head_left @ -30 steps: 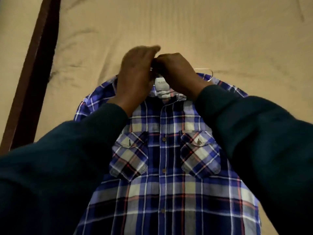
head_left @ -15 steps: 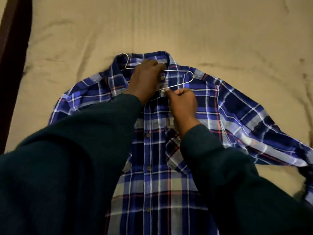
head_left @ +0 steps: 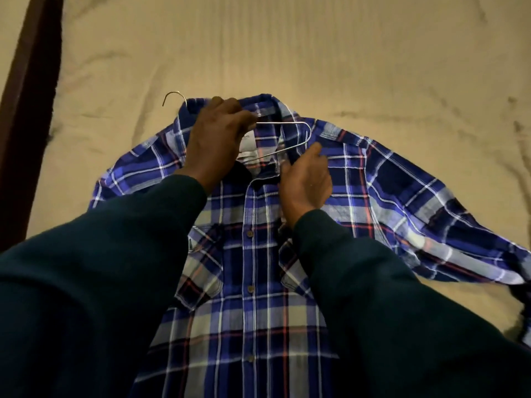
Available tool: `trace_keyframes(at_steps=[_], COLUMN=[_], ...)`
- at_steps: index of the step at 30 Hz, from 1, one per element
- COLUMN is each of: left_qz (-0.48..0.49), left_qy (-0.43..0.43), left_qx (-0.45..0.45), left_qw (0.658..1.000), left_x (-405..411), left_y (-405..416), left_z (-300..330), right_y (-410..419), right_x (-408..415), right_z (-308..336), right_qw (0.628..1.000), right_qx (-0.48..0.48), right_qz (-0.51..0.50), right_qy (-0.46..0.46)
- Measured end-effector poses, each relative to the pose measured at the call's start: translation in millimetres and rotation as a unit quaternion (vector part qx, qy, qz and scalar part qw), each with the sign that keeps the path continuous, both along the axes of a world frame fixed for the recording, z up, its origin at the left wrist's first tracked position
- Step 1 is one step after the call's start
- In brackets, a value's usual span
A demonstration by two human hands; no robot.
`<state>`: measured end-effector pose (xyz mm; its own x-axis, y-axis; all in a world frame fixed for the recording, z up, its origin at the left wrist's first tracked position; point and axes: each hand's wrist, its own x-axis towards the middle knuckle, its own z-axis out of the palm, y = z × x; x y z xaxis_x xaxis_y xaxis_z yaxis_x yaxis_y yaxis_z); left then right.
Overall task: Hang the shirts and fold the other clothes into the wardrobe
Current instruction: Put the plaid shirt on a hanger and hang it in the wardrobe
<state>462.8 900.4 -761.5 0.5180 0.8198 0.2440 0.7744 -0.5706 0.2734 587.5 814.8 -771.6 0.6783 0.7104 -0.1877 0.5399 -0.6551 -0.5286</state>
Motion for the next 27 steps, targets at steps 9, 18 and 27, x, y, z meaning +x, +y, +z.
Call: trace_keyframes(at_steps=[9, 18, 27], left_qz=[-0.08, -0.01, 0.063], left_qy=[-0.004, -0.04, -0.14], left_qx=[0.026, 0.019, -0.065], left_qw=[0.996, 0.999, 0.986], left_x=[-21, -15, 7], left_y=[-9, -14, -12], left_z=[-10, -16, -10], right_y=[-23, -13, -5], right_x=[35, 20, -6], right_z=[-5, 25, 1], right_qw=[0.953, 0.967, 0.96], right_qx=[0.161, 0.255, 0.134], right_qz=[-0.079, 0.012, 0.224], right_qy=[0.244, 0.019, 0.101])
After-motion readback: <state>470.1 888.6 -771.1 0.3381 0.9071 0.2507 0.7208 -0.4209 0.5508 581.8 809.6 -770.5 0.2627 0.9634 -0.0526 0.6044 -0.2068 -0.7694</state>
